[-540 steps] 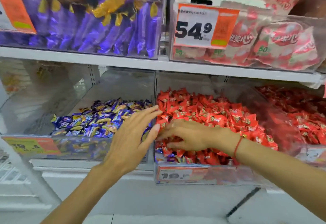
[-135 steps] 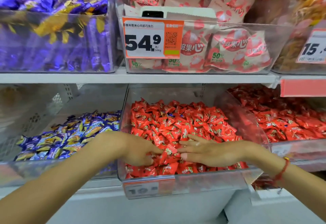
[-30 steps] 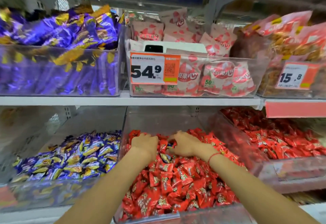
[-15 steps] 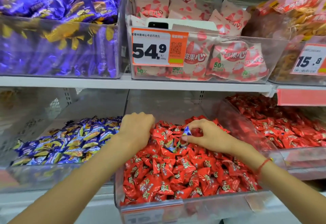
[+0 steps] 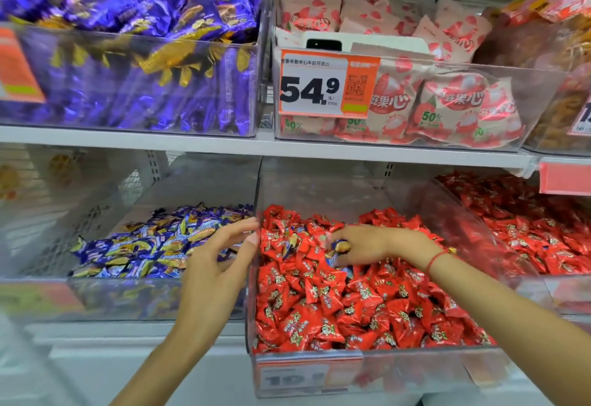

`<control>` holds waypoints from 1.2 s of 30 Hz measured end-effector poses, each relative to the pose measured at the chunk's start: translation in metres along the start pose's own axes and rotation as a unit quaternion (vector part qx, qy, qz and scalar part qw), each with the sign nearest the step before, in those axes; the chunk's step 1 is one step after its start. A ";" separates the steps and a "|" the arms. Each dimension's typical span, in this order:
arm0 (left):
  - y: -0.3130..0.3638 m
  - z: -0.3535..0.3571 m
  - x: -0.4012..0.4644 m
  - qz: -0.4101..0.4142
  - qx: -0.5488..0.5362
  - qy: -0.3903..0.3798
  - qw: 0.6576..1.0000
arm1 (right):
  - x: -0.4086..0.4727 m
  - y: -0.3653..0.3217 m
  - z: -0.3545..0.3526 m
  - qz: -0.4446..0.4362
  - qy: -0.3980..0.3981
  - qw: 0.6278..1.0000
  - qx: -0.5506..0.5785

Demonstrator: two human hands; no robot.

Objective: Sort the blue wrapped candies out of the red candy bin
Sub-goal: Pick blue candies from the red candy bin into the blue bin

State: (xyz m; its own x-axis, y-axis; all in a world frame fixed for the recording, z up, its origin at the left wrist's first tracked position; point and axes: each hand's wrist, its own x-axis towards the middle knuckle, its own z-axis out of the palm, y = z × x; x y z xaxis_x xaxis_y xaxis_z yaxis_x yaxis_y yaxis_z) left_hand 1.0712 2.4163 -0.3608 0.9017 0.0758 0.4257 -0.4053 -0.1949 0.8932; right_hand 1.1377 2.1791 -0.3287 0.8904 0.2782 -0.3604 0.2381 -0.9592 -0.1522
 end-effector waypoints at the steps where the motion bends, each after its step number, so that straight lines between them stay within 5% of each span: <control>1: 0.001 -0.001 -0.001 0.004 -0.005 -0.002 1.000 | 0.000 0.001 -0.001 0.001 0.023 0.999 -0.034; 4: 0.000 -0.003 -0.002 0.006 -0.004 -0.005 1.000 | -0.007 0.007 -0.001 -0.008 0.097 0.995 -0.024; 10: -0.001 -0.003 0.003 -0.005 0.004 -0.011 1.000 | -0.026 0.013 0.005 -0.028 0.121 0.961 0.246; 15: 0.015 0.000 0.015 0.033 0.082 -0.051 0.995 | -0.041 -0.011 -0.005 -0.089 0.105 0.864 0.484; 20: 0.031 0.007 0.018 0.059 0.103 -0.050 0.992 | -0.044 -0.068 -0.020 -0.161 0.121 0.874 0.443; 24: 0.033 0.000 0.021 0.033 -0.023 0.023 0.999 | -0.019 -0.105 -0.031 -0.178 0.225 0.886 0.365; 27: 0.030 -0.015 0.028 0.017 -0.052 0.076 0.996 | -0.001 -0.128 -0.030 -0.195 0.229 0.893 0.334; 32: 0.010 -0.041 0.041 0.007 0.012 0.084 0.996 | 0.010 -0.144 -0.026 -0.173 0.119 0.869 0.448; 36: -0.014 -0.064 0.058 0.004 0.158 0.072 0.985 | 0.021 -0.133 -0.024 -0.184 0.180 0.871 0.418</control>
State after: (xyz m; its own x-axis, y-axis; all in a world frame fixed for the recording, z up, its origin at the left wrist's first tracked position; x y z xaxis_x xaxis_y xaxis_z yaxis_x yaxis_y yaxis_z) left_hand 1.1191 2.4856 -0.3391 0.8586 0.2076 0.4687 -0.3242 -0.4883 0.8102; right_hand 1.1339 2.3108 -0.2942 0.9134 0.3813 0.1425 0.3004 -0.3951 -0.8681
